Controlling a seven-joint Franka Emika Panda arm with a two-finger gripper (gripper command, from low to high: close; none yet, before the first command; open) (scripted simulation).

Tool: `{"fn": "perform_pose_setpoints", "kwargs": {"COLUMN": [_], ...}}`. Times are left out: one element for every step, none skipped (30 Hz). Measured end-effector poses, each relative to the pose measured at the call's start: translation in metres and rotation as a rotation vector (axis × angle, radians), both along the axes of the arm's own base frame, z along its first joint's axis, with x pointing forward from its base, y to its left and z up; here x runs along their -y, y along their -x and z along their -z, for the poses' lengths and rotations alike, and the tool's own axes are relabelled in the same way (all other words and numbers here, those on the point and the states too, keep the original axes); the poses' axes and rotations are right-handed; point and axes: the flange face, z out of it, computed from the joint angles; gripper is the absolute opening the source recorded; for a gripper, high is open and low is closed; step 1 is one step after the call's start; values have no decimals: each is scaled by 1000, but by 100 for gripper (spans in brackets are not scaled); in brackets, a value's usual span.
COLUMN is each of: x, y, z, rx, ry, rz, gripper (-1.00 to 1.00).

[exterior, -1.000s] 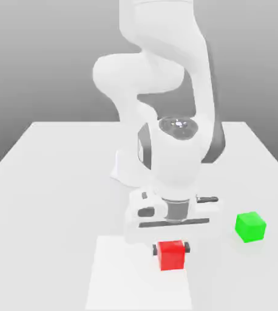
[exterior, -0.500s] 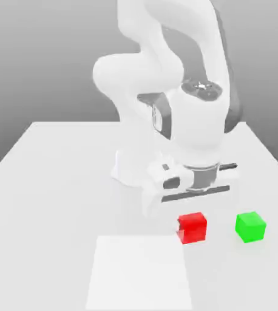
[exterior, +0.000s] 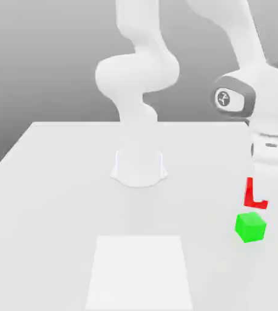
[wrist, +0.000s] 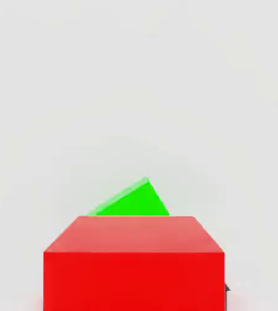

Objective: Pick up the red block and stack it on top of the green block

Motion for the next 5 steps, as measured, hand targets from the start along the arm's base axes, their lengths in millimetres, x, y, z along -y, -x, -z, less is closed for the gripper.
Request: {"fn": "perform_pose_setpoints", "kwargs": {"x": [0,1,1,1,1], "y": [0,1,1,1,1], "z": [10,18,18,18,18], "rx": [-1,-1,-1,-1,-1], "ry": [0,0,0,0,0], "rz": [-1,-2,-2,-2,-2], "gripper": [-100,100,100,100,100]}}
